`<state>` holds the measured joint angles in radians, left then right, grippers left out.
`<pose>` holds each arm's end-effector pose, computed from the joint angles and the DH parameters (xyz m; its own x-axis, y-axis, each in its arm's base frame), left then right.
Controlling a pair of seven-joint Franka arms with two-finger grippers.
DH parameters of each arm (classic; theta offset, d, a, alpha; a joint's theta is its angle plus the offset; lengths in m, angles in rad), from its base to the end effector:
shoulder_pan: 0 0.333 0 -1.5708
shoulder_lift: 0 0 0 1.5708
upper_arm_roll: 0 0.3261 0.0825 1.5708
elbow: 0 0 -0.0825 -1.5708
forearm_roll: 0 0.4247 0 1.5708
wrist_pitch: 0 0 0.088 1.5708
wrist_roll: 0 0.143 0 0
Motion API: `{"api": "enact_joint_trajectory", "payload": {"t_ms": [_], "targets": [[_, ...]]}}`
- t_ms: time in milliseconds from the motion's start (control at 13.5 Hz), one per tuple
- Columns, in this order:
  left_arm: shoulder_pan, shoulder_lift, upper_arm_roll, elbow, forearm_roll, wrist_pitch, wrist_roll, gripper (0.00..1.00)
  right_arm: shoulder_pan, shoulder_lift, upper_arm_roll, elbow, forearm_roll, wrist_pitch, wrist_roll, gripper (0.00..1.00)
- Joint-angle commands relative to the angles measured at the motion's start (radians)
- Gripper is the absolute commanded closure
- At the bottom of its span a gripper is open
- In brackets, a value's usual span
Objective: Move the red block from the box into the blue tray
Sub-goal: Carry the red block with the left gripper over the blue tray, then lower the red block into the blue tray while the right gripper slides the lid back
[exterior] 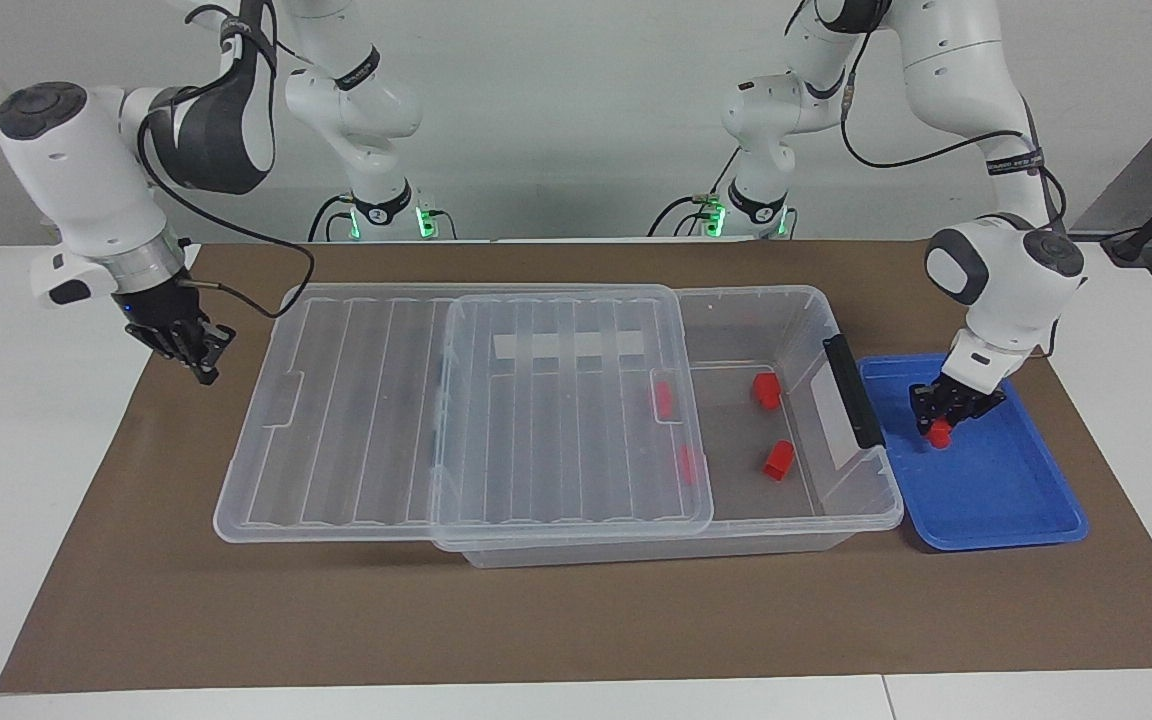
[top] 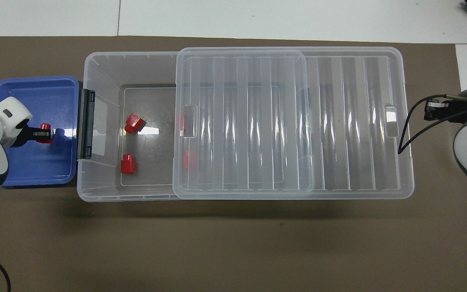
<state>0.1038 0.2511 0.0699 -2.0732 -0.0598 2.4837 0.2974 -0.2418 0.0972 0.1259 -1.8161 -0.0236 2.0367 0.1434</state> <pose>0.6274 0.1087 0.2711 0.9836 -0.0835 0.1598 -0.0811 -0.9965 -0.0215 0.6416 -0.0787 0.4540 0.9610 -0.2473 0.1240 -0.2482 -0.9687 -0.0078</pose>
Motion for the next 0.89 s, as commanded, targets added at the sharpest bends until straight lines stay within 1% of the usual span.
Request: {"api": "enact_joint_trajectory", "payload": {"t_ms": [0, 222, 444, 519, 593, 667, 741, 815], "targets": [[0.008, 0.014, -0.004, -0.016, -0.017, 0.046, 0.009, 0.96, -0.001, -0.001, 0.008, -0.037, 0.001, 0.03, -0.018, 1.0], [0.013, 0.023, -0.004, -0.059, -0.017, 0.133, 0.011, 0.95, 0.028, -0.001, 0.012, -0.04, 0.001, 0.06, -0.012, 1.0], [0.013, 0.025, -0.004, -0.062, -0.017, 0.135, 0.011, 0.94, 0.073, -0.004, 0.012, -0.055, 0.002, 0.056, -0.004, 1.0], [0.013, 0.025, -0.004, -0.062, -0.017, 0.135, 0.011, 0.9, 0.084, -0.005, 0.014, -0.055, 0.002, 0.051, -0.004, 1.0], [0.011, 0.025, -0.004, -0.062, -0.017, 0.135, 0.011, 0.7, 0.104, -0.007, 0.014, -0.055, 0.002, 0.046, -0.004, 1.0], [0.008, 0.025, -0.004, -0.062, -0.017, 0.135, 0.012, 0.3, 0.111, -0.007, 0.014, -0.055, 0.001, 0.043, -0.004, 1.0], [0.008, 0.025, -0.004, -0.061, -0.017, 0.135, 0.012, 0.11, 0.124, -0.007, 0.014, -0.057, 0.002, 0.042, -0.007, 1.0], [0.007, 0.025, -0.004, -0.061, -0.017, 0.133, 0.012, 0.08, 0.146, -0.008, 0.014, -0.057, 0.002, 0.037, -0.014, 1.0]]}}
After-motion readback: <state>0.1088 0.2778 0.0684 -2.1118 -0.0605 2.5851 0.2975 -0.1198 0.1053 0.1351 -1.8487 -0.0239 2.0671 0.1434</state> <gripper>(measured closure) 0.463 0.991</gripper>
